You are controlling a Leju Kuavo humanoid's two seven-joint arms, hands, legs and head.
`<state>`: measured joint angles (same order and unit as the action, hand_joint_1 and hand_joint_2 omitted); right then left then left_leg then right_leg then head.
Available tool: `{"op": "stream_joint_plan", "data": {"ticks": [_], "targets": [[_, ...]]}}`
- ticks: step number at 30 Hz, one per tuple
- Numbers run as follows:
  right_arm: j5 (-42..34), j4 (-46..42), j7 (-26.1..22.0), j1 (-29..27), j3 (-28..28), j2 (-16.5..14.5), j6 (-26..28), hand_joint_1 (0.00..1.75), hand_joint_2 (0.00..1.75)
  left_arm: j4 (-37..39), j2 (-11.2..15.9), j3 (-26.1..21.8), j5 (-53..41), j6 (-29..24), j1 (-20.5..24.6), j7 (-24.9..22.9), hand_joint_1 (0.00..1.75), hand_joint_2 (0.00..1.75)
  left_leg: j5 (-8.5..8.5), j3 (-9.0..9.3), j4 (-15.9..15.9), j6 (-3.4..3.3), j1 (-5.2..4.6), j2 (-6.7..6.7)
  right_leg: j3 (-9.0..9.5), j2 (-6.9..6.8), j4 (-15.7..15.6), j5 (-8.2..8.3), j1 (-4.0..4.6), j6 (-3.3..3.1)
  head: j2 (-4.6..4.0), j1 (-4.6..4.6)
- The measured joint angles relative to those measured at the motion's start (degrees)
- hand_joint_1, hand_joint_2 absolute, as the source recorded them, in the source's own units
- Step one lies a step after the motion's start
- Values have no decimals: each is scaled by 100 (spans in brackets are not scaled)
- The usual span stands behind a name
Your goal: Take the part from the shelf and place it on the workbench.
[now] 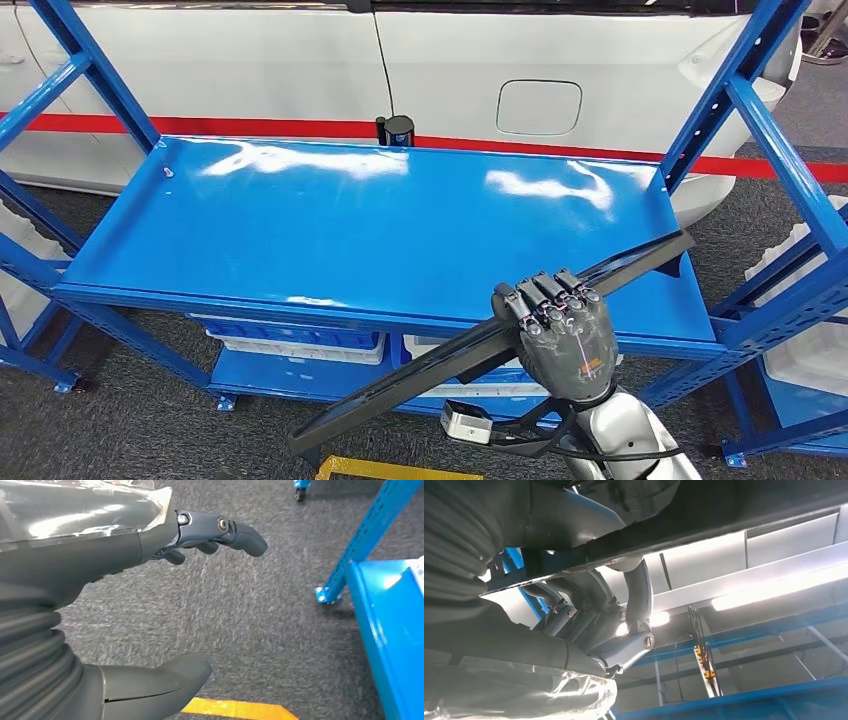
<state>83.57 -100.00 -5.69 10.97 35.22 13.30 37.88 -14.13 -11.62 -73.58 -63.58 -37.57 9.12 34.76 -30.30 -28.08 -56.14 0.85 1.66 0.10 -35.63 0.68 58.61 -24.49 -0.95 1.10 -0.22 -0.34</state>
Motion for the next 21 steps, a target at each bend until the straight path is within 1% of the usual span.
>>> {"op": "stream_joint_plan", "data": {"ticks": [4, 21], "targets": [[73, -67, 18, -100, -2, -1, 0, 175, 175, 39, 5, -1, -15, 4, 1, -82, 0, 175, 0, 0, 0, 0, 0, 0, 0, 0, 0, 0, 0, 0, 0, 0], [80, -123, 27, -163, -3, -1, 0, 175, 175, 89, 24, 1, -20, 7, 3, -91, 0, 175, 0, 0, 0, 0, 0, 0, 0, 0, 0, 0, 0, 0, 0, -1]]}}
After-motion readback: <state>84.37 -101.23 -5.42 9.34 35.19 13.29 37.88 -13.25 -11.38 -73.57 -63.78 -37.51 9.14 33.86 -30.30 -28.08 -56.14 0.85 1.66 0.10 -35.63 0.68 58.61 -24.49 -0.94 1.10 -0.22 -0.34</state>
